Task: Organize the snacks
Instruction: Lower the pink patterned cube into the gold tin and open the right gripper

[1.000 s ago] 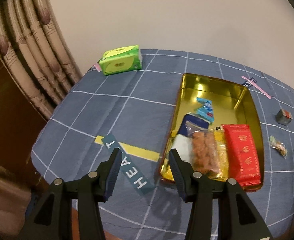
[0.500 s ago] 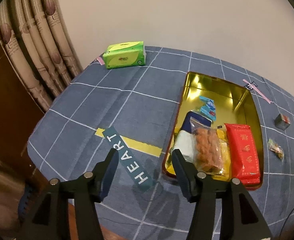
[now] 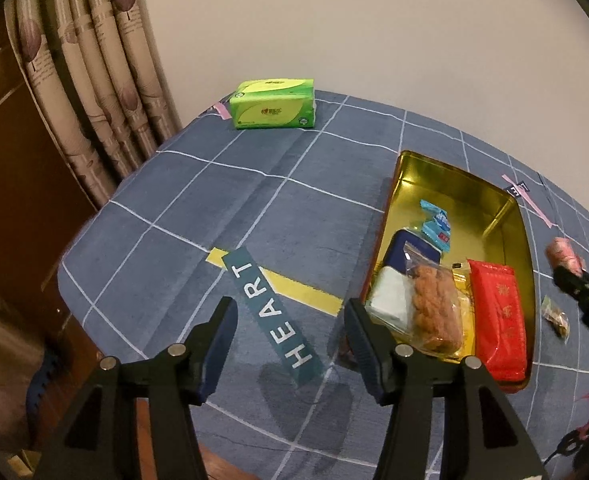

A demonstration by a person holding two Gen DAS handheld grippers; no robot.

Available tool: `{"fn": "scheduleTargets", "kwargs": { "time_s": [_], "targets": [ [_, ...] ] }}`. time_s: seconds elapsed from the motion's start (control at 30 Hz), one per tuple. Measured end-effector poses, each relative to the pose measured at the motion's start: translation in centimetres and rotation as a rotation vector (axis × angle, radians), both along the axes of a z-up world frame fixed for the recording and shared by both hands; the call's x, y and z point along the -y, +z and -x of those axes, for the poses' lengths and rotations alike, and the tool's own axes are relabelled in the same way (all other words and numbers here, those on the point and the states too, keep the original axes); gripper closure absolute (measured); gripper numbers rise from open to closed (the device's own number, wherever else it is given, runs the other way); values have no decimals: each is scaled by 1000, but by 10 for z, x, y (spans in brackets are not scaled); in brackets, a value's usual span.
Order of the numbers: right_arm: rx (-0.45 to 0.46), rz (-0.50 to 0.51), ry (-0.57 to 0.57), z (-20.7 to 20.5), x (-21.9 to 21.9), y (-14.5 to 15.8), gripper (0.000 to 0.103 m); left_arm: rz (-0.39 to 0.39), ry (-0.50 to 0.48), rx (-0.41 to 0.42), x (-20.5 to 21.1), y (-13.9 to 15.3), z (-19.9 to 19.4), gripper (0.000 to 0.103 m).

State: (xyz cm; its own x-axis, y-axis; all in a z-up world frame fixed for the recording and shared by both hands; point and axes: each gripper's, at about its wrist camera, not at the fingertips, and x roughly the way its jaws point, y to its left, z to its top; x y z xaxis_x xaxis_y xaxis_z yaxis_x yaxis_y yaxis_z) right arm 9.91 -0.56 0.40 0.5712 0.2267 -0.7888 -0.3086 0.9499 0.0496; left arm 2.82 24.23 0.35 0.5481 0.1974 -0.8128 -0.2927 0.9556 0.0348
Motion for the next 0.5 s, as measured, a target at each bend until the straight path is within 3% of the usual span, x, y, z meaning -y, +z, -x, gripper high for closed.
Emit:
{"fn": "scheduleTargets", "kwargs": {
  "time_s": [0.5],
  "targets": [
    [-13,43,48,-12,-49,-18,76,32,6,-18,-5,-4,-3,46]
  ]
}}
